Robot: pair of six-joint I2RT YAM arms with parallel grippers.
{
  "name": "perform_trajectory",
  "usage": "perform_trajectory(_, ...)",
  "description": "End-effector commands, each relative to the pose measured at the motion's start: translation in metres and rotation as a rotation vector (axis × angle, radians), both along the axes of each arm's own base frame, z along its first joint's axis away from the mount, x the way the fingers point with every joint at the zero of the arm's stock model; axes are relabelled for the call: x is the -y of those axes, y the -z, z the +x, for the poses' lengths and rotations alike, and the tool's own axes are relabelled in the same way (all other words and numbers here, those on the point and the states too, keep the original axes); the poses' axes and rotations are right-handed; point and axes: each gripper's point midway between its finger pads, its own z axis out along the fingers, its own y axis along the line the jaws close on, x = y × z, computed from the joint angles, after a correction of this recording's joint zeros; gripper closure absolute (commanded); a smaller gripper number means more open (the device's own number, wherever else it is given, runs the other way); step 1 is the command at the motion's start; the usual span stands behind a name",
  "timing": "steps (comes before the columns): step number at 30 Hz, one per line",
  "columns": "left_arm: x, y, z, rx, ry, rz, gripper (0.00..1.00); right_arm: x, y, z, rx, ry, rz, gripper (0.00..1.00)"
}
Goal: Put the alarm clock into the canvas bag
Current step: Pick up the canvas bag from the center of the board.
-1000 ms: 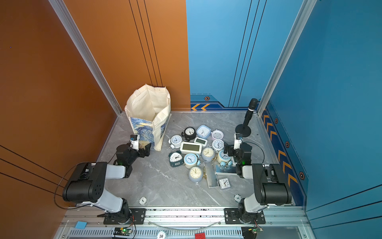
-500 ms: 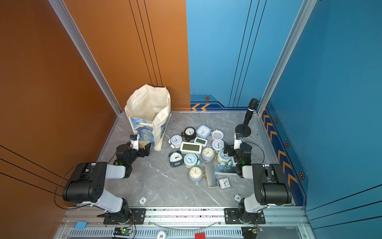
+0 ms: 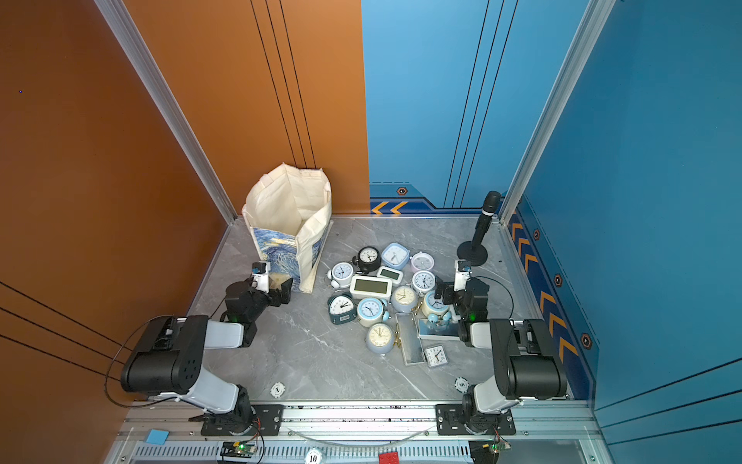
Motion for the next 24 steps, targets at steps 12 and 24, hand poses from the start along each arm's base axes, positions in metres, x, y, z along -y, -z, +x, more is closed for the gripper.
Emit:
perform_trajectory(12,-0.047,-0.070,-0.028,0.031,-0.359,-0.048,0.02,-0.020,-0.056,-0.006,-0.040,-0.030,-0.027,0.00)
perform_trajectory(24,-0.034,-0.162,-0.038,-0.139,-0.342,-0.164,0.11,-0.064,-0.145,0.002,-0.066,-0.070,0.197,0.12)
